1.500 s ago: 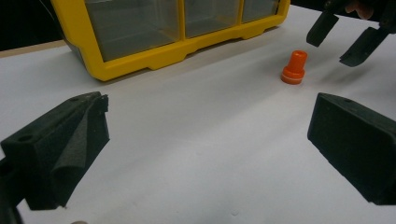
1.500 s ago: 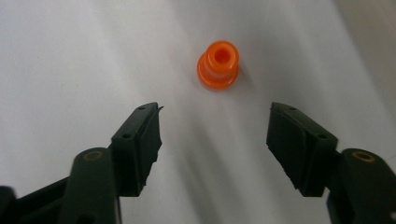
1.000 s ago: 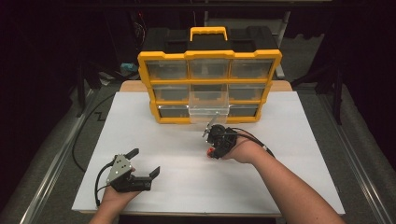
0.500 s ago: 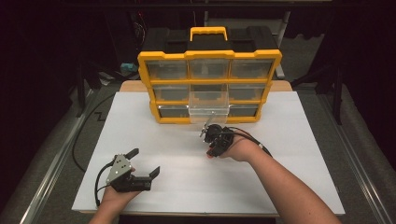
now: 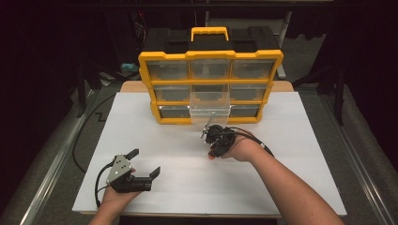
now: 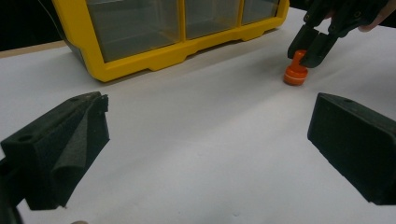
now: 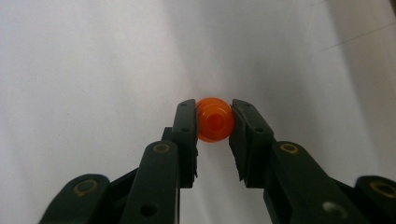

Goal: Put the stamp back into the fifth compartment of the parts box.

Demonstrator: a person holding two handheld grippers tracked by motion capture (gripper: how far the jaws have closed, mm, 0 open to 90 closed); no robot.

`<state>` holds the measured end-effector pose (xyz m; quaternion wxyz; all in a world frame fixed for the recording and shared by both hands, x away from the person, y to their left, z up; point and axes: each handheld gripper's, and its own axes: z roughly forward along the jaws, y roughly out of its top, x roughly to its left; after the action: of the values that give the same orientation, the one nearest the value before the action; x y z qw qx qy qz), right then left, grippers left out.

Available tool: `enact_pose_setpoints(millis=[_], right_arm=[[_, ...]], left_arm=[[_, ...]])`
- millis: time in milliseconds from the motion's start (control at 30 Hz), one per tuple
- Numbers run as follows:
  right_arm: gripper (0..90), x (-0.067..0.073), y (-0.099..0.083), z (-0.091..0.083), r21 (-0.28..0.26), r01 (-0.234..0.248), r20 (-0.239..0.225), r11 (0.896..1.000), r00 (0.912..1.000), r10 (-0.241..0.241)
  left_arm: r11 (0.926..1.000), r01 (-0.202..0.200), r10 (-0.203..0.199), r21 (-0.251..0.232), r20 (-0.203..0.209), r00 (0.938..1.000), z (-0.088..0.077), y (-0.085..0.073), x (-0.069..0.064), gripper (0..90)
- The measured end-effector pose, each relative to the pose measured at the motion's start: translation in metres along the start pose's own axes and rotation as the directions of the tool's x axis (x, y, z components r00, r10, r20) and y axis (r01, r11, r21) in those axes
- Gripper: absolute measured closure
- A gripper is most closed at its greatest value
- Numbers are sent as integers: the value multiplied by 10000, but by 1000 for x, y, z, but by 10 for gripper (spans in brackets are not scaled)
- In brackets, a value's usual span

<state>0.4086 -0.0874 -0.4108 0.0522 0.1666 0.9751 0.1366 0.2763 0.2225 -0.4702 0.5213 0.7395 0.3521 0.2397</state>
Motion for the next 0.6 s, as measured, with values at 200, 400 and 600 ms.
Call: enact_pose_setpoints(millis=[200, 400, 600], right_arm=[[737, 1, -4, -6, 9, 121, -106, 9999, 9999, -121], [737, 1, -9, -13, 76, 10, -248, 10000, 9997, -8], [737, 1, -14, -23, 168, -27, -286, 9999, 9996, 32]], left_arm=[[10000, 56, -56, -30, 0, 10000, 0, 0, 0, 2], [10000, 83, -83, -17, 26, 10000, 0, 0, 1, 2], [10000, 39, -39, -15, 81, 10000, 0, 0, 0, 2]])
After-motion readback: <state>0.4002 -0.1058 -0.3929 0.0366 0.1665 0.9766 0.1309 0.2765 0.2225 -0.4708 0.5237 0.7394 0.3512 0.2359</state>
